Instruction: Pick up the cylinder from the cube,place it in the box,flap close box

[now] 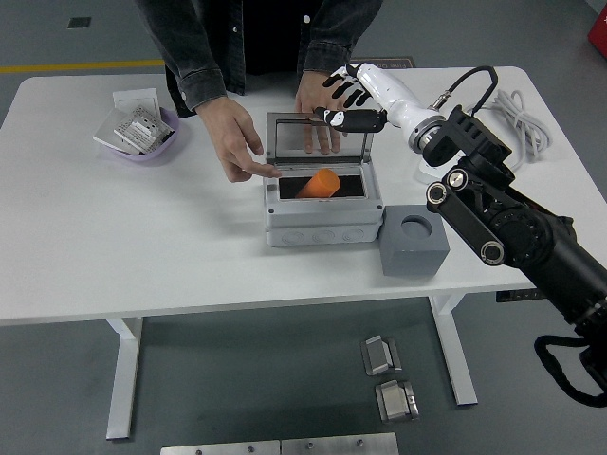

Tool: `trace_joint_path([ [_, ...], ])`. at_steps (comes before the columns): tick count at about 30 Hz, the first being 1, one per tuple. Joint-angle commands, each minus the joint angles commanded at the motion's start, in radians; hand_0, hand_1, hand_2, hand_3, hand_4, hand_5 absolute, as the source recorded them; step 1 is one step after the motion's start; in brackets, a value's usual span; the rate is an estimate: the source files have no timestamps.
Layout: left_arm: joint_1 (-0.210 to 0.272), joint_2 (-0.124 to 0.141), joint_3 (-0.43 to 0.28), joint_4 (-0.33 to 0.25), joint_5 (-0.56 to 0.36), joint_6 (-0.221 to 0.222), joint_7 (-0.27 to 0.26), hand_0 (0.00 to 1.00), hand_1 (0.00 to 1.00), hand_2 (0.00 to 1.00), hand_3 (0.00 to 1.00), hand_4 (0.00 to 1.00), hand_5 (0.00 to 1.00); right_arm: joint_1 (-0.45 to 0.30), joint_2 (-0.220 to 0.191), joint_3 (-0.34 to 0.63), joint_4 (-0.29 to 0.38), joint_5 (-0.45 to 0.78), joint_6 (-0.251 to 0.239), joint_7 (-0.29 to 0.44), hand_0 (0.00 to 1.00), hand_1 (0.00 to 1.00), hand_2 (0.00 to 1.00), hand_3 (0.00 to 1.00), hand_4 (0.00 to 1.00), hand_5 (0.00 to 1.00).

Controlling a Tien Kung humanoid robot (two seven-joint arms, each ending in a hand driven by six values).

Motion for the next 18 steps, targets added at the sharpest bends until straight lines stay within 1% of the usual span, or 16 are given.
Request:
trace_joint_path([
  [2, -0.001, 0.002, -0.001, 0.0, 0.001, 0.0, 0.001, 0.636, 0.636, 0.586, 0.592, 0.652, 0.208, 0.018, 0.007, -0.001, -0.03, 0.005, 0.0, 0.008, 0.586, 0.546, 0.657, 0.725, 0.747, 0.458],
  [3, -0.002, 0.003, -0.001, 0.0, 0.002, 0.0, 0.001, 0.636, 0.636, 0.585, 0.592, 0.652, 0.208, 0.028, 0.011, -0.004, -0.048, 0.009, -0.001, 0.013, 0.594, 0.549, 0.659, 0.74, 0.775, 0.51],
  [7, -0.008, 0.006, -0.001, 0.0, 0.003, 0.0, 0.001, 0.636, 0.636, 0.585, 0.592, 0.652, 0.208, 0.063, 0.024, -0.016, -0.116, 0.026, 0.0, 0.036, 0.594, 0.549, 0.659, 0.74, 0.775, 0.51],
  [12, -0.013, 0.008, 0.001, 0.0, 0.004, -0.001, 0.0, 0.636, 0.636, 0.585, 0.592, 0.653, 0.209, 0.088, 0.033, -0.033, -0.18, 0.038, 0.002, 0.055, 0.594, 0.549, 0.658, 0.74, 0.778, 0.516],
  [18, -0.015, 0.009, 0.0, 0.0, 0.005, -0.001, 0.002, 0.636, 0.636, 0.585, 0.592, 0.653, 0.209, 0.095, 0.04, -0.039, -0.214, 0.044, 0.009, 0.07, 0.596, 0.552, 0.66, 0.742, 0.776, 0.513],
])
